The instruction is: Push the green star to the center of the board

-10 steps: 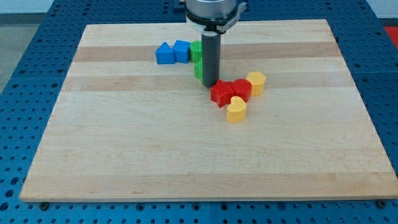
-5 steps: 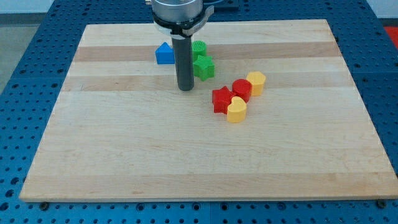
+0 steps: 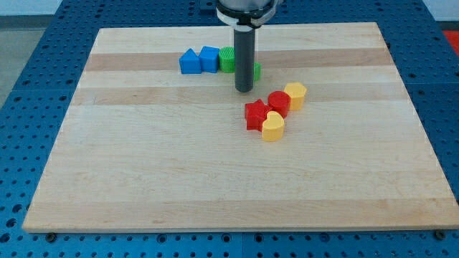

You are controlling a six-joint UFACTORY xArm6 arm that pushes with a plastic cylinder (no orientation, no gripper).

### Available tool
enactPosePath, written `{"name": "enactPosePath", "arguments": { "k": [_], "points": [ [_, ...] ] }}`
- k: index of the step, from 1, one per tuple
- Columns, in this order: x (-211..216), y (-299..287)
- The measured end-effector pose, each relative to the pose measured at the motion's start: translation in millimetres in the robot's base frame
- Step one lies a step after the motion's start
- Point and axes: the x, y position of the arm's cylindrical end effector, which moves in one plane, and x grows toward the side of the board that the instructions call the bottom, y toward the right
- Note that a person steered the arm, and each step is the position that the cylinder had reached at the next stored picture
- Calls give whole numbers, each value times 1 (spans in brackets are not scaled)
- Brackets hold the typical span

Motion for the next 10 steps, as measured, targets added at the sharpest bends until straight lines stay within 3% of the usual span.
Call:
{"name": "enactPosePath", "arguments": {
  "k": [10],
  "points": [
    [-27,19]
  ]
}}
